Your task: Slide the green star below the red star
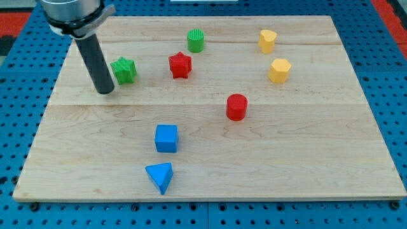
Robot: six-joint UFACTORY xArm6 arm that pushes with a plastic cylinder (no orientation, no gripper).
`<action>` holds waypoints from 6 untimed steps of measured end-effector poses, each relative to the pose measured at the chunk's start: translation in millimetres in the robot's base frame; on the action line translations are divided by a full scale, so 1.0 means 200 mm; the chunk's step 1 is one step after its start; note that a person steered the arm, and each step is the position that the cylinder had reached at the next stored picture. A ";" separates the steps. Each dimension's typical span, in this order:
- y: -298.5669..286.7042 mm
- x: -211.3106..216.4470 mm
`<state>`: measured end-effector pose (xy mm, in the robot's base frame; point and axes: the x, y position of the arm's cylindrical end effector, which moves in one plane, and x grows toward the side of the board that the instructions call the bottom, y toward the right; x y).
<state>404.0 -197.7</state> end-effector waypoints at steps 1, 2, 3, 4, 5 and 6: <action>-0.04 -0.19; -0.02 -0.31; 0.16 -0.08; 0.28 0.01; 0.35 0.03; 0.14 -0.13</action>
